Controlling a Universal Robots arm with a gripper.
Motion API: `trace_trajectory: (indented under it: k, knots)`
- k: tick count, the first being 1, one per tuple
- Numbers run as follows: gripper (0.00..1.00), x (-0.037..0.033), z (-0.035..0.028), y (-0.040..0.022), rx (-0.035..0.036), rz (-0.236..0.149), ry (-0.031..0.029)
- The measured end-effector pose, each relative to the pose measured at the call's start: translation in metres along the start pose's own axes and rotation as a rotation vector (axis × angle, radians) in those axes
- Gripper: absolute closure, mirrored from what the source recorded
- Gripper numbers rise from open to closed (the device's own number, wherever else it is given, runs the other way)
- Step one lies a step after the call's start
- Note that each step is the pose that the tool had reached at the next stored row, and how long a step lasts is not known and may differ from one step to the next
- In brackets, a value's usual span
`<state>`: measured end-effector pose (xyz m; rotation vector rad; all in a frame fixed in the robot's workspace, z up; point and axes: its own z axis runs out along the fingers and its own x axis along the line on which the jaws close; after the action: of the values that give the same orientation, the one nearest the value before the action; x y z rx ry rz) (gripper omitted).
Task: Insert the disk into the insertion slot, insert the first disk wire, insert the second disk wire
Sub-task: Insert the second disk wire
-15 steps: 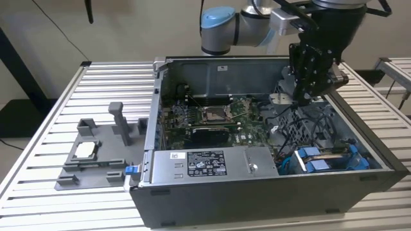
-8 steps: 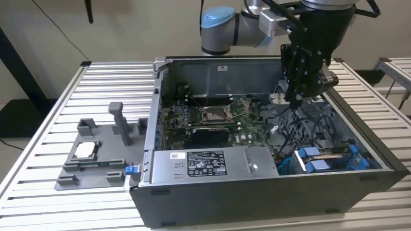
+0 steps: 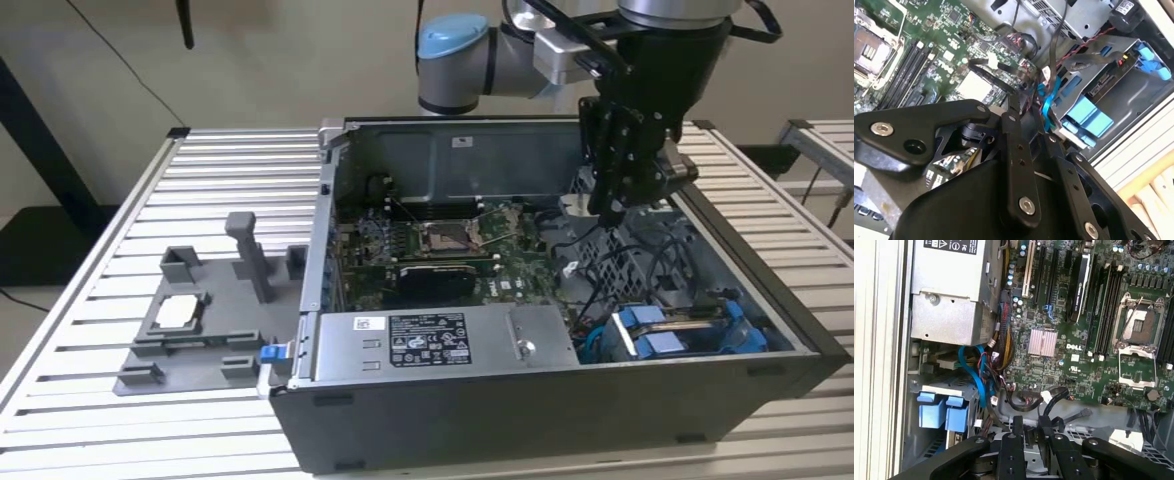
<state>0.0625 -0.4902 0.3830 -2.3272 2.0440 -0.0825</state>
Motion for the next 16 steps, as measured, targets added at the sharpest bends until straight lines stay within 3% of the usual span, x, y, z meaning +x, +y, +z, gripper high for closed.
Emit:
trace_trajectory:
  k: [6,8,9,16]
  knots:
    - [0.73,0.0,0.0032,0.0003,0.0009,-0.012,0.002]
    - [0.75,0.0,0.0036,0.0003,0.001,-0.013,0.0019]
    - [0.82,0.0,0.0038,0.0003,0.001,-0.013,0.0019]
    - [0.84,0.0011,0.0044,0.0005,0.001,-0.014,0.0021]
